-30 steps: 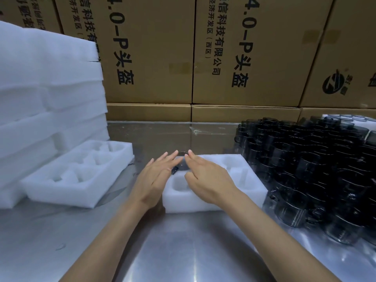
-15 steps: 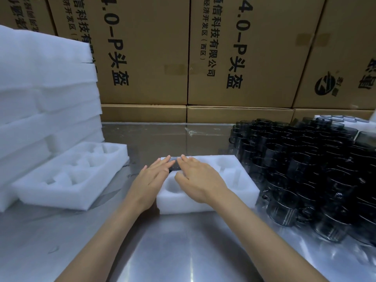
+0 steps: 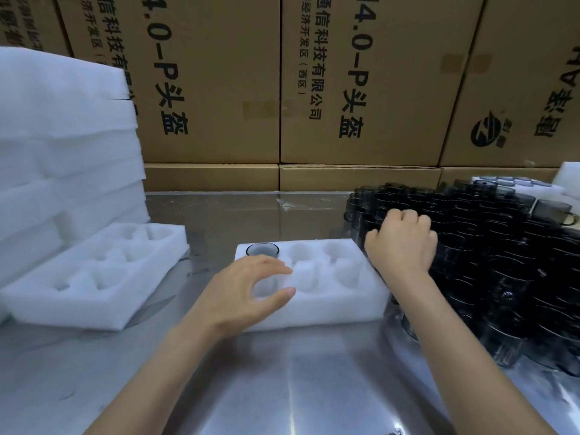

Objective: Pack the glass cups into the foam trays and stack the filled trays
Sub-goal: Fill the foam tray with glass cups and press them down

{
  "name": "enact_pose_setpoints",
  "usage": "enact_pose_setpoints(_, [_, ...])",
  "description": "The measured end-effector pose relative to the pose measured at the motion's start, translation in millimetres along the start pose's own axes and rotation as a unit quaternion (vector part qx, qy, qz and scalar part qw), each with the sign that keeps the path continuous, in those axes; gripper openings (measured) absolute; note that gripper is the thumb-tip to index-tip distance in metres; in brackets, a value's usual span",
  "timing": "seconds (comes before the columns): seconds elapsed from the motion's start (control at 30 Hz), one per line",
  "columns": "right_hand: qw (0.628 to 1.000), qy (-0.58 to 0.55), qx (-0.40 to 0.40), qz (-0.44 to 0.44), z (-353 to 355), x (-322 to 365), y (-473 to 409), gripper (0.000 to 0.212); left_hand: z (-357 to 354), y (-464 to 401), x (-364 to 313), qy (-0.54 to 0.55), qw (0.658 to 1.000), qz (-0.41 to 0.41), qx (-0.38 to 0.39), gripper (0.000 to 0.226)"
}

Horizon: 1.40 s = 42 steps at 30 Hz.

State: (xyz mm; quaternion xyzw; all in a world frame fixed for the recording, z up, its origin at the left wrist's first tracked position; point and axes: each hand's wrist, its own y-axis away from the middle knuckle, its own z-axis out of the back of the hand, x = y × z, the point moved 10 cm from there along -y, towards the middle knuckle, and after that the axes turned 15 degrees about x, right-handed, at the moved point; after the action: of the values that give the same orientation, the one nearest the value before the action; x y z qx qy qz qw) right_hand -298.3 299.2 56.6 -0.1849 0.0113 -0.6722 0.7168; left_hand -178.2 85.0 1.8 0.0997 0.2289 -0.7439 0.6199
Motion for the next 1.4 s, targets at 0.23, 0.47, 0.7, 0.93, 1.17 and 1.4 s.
enact_pose_setpoints(0.23, [0.995,-0.021,0.065,-0.076,-13.9,-26.4,-22.9,0.036,8.7,0.5,-3.7,0.013,0.998,-0.034,-0.054,0.045])
enact_pose_setpoints(0.47, [0.997,0.007,0.063,-0.053,-14.0,-17.5,-26.6,0.044,10.9,1.7,-8.7,0.0,0.997,-0.04,-0.066,0.043])
enact_pose_setpoints(0.7, [0.972,-0.109,-0.026,0.209,17.5,43.1,0.4,0.023,13.5,0.5,-8.1,0.009,0.996,-0.045,-0.073,0.042])
enact_pose_setpoints(0.93, [0.922,-0.125,0.092,0.355,-20.1,89.1,31.0,0.014,17.6,1.3,-7.8,0.019,0.995,-0.043,-0.087,0.042])
enact_pose_setpoints(1.17, [0.93,-0.083,0.109,0.341,-37.4,94.7,32.6,0.013,18.9,-1.9,-1.2,0.058,0.994,-0.032,-0.089,0.037])
enact_pose_setpoints(1.4, [0.916,-0.017,0.142,0.374,-50.0,104.9,36.1,0.021,18.9,-6.7,10.9,0.097,0.989,0.0,-0.115,0.03])
